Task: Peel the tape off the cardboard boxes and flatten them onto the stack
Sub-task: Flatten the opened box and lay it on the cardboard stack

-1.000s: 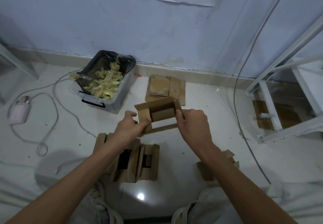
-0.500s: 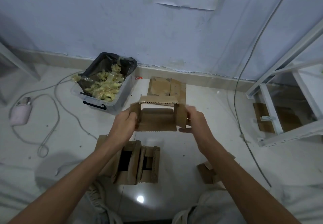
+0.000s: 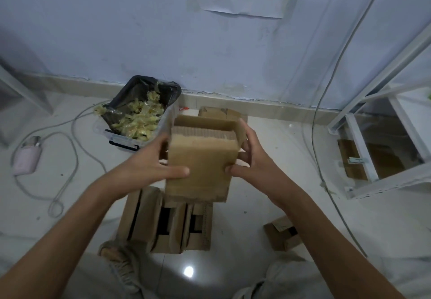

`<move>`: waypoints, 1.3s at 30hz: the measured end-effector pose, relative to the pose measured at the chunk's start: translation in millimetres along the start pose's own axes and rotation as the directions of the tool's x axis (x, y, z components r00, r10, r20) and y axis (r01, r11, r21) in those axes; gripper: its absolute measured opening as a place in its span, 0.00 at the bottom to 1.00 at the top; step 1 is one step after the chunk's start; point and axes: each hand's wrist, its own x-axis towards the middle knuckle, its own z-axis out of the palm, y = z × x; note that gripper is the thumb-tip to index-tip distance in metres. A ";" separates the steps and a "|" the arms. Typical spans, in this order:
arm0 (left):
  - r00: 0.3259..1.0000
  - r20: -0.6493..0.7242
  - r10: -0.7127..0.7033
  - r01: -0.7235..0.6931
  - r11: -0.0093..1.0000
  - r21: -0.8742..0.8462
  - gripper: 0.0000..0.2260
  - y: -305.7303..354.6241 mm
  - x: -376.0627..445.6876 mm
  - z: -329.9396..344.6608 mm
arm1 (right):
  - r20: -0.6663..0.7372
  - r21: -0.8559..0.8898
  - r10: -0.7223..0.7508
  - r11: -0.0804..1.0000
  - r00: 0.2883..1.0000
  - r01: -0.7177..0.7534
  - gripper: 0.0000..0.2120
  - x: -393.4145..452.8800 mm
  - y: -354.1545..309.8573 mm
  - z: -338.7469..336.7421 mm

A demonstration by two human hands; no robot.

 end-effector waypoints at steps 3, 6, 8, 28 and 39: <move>0.982 -0.123 0.140 -0.111 0.969 0.219 0.38 -4.9 7.1 18.5 | -0.173 -0.326 -0.173 0.939 0.970 0.110 0.53 -1.2 -0.5 5.5; 0.961 -0.180 0.209 -0.148 0.942 0.303 0.38 -8.5 9.7 15.2 | -0.210 -0.661 -0.430 0.724 0.878 0.197 0.51 0.3 -1.0 7.2; 0.954 -0.176 0.242 -0.166 0.918 0.360 0.38 -11.4 10.4 15.6 | -0.137 -0.771 -0.491 0.598 0.860 0.219 0.43 -0.2 -3.1 11.4; 0.943 -0.219 0.250 -0.162 0.921 0.353 0.39 -15.2 15.0 24.7 | -0.158 -0.789 -0.451 0.593 0.878 0.162 0.24 2.2 0.4 15.7; 0.963 -0.208 0.169 -0.117 0.963 0.243 0.40 -29.6 15.3 25.5 | -0.192 -0.734 -0.405 0.664 0.894 0.143 0.18 10.5 -5.7 11.3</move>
